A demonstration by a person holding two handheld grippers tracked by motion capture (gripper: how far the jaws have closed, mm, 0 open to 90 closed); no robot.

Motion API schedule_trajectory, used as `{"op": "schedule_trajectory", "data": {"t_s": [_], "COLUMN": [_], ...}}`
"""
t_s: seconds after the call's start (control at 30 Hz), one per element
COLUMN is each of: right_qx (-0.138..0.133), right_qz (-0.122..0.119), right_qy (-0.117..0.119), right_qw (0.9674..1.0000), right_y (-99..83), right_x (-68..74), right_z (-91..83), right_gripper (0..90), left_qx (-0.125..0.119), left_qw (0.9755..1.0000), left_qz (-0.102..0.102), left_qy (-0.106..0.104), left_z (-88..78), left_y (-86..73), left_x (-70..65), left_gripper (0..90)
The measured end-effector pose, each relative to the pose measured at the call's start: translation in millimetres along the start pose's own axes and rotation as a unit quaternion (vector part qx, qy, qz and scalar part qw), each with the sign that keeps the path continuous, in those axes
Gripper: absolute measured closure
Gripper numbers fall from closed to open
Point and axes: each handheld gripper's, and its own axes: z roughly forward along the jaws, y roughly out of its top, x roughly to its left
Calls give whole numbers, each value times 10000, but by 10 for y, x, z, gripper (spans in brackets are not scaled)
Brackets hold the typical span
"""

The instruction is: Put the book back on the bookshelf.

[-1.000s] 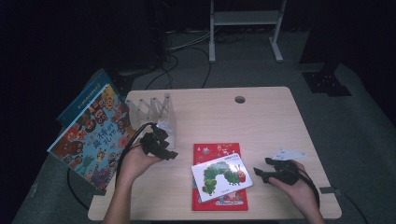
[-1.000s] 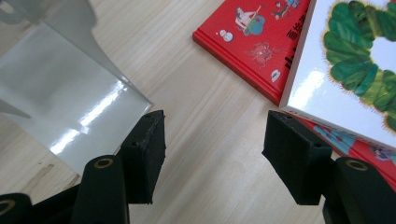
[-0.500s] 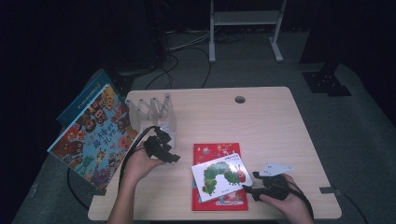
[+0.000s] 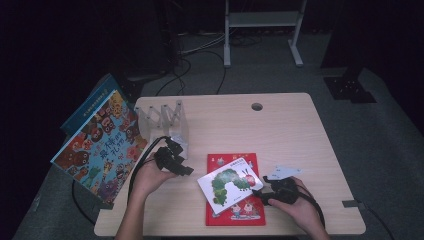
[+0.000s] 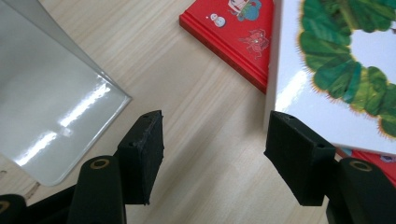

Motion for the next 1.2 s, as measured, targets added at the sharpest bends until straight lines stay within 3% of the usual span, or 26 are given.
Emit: {"op": "schedule_trajectory", "data": {"t_s": [0.3,0.47,0.57,0.7,0.77,0.83,0.9,1.1,1.2], "right_qx": [-44,-59,-96,-139,-113,-130,-153,-240,-295], "right_qz": [-73,-88,-181,-244,-344,-429,-414,-159,-151], "right_qy": [-33,13,125,122,2,-134,-239,-146,-143], "right_qw": [10000,9999,9997,9995,9993,9989,9987,9995,9993], "right_y": [207,246,230,214,210,215,232,277,308], "right_x": [-59,-16,158,273,356,385,404,361,333], "right_z": [222,240,216,222,263,295,331,443,505], "right_gripper": [336,310,267,240,197,211,203,182,181], "left_qx": [19,28,11,10,0,28,35,53,31], "left_qw": [9999,9998,9998,9997,9996,9994,9993,9990,9985], "left_qz": [-83,-111,-94,-111,-148,-168,-187,-224,-280], "left_qy": [-123,-161,-171,-214,-260,-307,-310,-387,-467], "left_z": [31,39,42,49,64,92,110,155,175], "left_y": [-65,-80,-92,-95,-96,-89,-83,-79,-88], "left_x": [17,14,9,-1,-11,-8,-9,-19,-12], "left_gripper": [353,352,349,344,336,330,314,256,243]}}
